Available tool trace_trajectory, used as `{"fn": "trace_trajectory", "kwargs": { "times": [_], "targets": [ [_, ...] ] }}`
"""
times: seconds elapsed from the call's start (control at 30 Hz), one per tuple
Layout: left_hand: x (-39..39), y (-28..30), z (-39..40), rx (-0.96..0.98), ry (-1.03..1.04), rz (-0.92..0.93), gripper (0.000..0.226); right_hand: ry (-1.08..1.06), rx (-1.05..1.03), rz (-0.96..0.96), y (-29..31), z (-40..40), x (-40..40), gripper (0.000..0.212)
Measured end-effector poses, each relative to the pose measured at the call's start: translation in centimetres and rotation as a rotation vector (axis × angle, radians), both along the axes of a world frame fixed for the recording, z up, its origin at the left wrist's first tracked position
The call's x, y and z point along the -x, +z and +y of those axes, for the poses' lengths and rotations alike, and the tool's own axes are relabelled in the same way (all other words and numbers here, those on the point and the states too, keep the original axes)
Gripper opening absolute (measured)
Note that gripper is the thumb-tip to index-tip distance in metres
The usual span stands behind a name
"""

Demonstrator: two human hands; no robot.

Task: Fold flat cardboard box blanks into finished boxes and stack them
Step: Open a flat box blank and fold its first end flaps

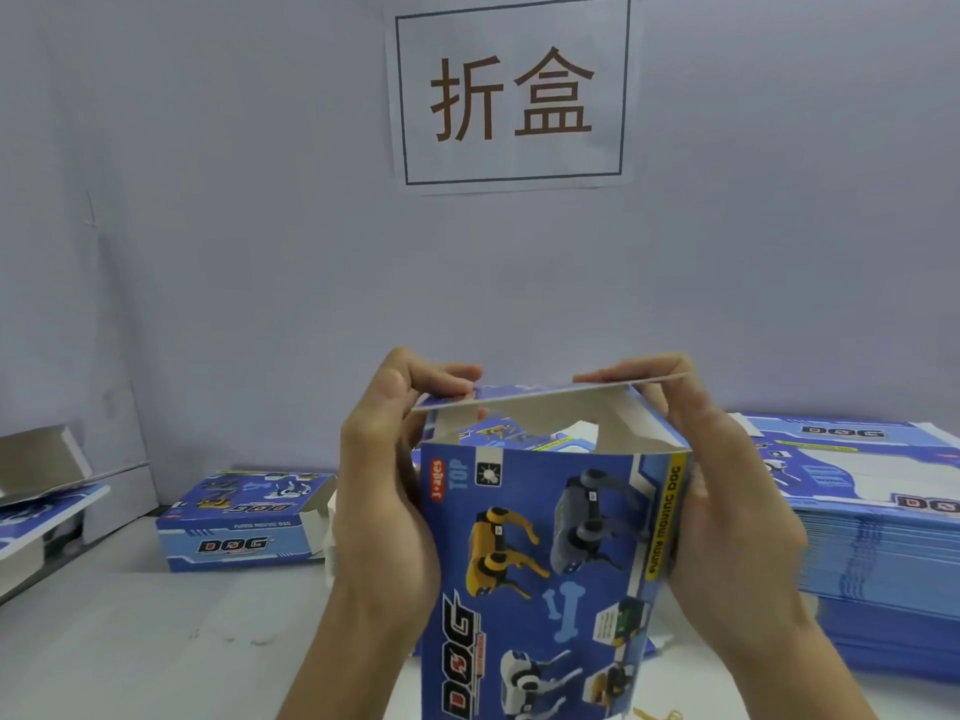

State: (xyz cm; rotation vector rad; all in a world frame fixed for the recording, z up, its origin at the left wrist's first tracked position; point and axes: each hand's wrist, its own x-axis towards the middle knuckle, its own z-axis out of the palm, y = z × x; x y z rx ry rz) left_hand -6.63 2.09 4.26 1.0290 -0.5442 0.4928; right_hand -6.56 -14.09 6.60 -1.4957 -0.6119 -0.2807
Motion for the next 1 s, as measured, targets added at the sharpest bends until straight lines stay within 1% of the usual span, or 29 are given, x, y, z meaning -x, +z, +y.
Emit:
{"fn": "trace_trajectory", "kwargs": {
  "times": [0.03,0.07,0.13,0.17,0.2,0.23,0.27,0.33,0.37,0.47,0.57,0.67,0.77,0.8,0.87,0.93,1.0],
  "targets": [
    [-0.1,0.1,0.1,-0.025,0.029,-0.003,0.05,-0.044,0.0,0.018,0.2,0.2,0.3,0.033],
    [-0.2,0.1,0.2,-0.114,0.108,-0.022,0.046,-0.079,-0.028,0.042,0.7,0.5,0.6,0.052],
    [-0.5,0.1,0.3,-0.286,0.217,-0.051,0.033,-0.108,-0.035,-0.053,-0.2,0.8,0.5,0.043],
    [-0.6,0.0,0.3,-0.318,0.217,-0.048,0.029,-0.095,0.019,-0.099,-0.8,0.5,0.4,0.036],
    [-0.8,-0.2,0.3,-0.338,0.198,-0.05,0.027,-0.093,0.051,-0.16,-1.6,0.0,0.3,0.022],
    [-0.8,-0.4,0.4,-0.352,0.175,-0.057,0.026,-0.116,0.06,-0.178,-2.0,-0.5,-0.1,0.011],
    [-0.7,-0.5,0.4,-0.376,0.156,-0.073,0.025,-0.109,0.013,-0.15,-1.9,-0.5,-0.5,0.008],
    [-0.5,-0.3,0.7,-0.425,0.132,-0.099,0.025,0.021,-0.086,-0.069,-2.1,-0.4,-0.5,0.02],
    [-0.4,-0.1,1.0,-0.444,0.123,-0.105,0.026,0.071,-0.082,-0.083,-2.5,-0.6,-0.1,0.026],
    [-0.3,0.2,1.9,-0.456,0.095,-0.109,0.026,-0.005,0.018,-0.158,-3.1,-1.1,-0.2,0.04],
    [-0.1,0.3,2.2,-0.477,0.081,-0.13,0.023,0.05,0.029,-0.177,-2.8,-1.1,0.0,0.056],
    [0.0,0.1,2.2,-0.517,0.069,-0.156,0.021,0.093,0.009,-0.152,-2.7,-1.2,0.2,0.061],
    [0.1,-0.1,2.1,-0.554,0.034,-0.169,0.02,0.151,-0.059,-0.067,-2.7,-1.2,0.2,0.064],
    [0.2,0.1,2.1,-0.558,0.017,-0.188,0.023,0.159,-0.071,-0.053,-2.7,-1.2,0.2,0.064],
    [0.4,0.3,1.9,-0.563,0.0,-0.243,0.034,0.119,-0.062,-0.076,-2.6,-1.1,0.1,0.061],
    [0.5,0.3,2.0,-0.554,0.017,-0.257,0.034,0.062,-0.031,-0.13,-2.4,-0.9,0.1,0.052],
    [0.4,0.4,2.0,-0.561,0.066,-0.261,0.033,0.051,-0.034,-0.129,-2.4,-0.7,0.3,0.05]
  ]
}}
